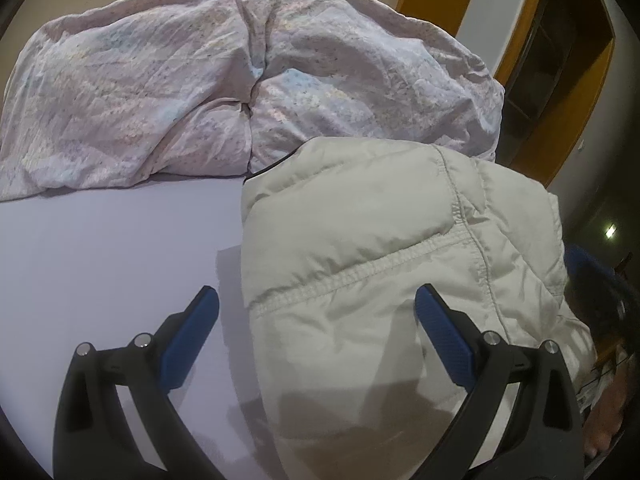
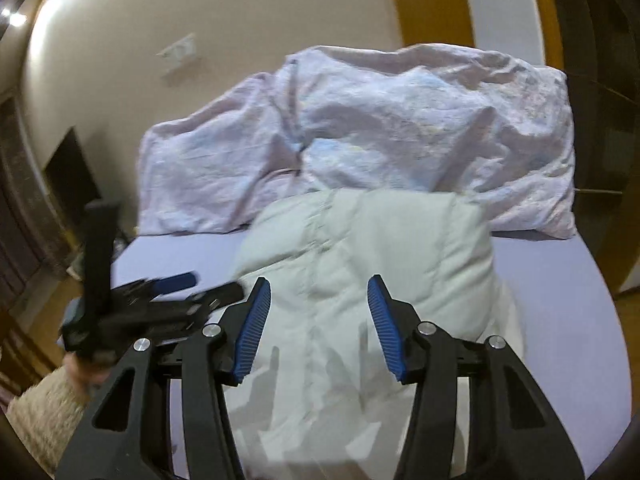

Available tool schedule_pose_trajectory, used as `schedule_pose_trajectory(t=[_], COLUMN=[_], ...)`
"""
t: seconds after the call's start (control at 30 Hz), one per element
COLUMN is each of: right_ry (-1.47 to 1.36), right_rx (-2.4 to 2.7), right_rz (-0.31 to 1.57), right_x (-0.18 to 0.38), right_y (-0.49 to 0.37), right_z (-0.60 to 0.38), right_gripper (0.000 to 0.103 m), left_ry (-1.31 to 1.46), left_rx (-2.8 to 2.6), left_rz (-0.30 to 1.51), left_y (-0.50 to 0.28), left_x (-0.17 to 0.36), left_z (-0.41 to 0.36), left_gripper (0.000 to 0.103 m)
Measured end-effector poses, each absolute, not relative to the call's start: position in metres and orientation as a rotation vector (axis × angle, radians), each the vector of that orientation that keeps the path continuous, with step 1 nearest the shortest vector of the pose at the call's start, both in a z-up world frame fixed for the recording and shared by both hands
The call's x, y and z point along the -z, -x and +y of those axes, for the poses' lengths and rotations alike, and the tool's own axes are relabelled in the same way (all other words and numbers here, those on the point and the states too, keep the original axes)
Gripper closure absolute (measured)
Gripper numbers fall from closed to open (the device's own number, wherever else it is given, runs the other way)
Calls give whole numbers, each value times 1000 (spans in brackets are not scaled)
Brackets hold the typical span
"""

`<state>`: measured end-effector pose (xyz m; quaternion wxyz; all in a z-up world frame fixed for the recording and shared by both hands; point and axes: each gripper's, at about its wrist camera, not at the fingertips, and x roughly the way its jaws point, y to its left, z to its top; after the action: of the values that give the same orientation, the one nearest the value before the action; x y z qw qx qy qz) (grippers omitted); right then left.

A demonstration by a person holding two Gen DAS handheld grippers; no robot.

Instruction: Fold large clothes

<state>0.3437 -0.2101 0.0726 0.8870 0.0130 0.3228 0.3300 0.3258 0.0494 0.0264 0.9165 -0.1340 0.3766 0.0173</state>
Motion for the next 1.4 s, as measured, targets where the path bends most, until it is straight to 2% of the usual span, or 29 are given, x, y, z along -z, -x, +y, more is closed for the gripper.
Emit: schedule_pose_trajectory(t=[0.23, 0.4, 0.53, 0.87, 1.4], right_ry=[4, 43, -43, -131, -114], right_rx=[-581, -504, -512, -545, -545], right_rz=[662, 737, 748, 757, 760], right_x=[-65, -24, -2, 33, 55], right_y=[-387, -417, -429, -441, -446], right_z=[-206, -208, -232, -253, -245], right_gripper=[53, 55, 55, 55, 55], left_ry=[212, 180, 206, 152, 101], left_rx=[-50, -56, -25, -61, -129], left_rz=[758, 749, 761, 764, 724], left_y=[-346, -359, -369, -382, -383], left_x=[-26, -21, -11, 1, 23], left_z=[31, 22, 12, -12, -18], left_gripper=[5, 3, 2, 2, 2])
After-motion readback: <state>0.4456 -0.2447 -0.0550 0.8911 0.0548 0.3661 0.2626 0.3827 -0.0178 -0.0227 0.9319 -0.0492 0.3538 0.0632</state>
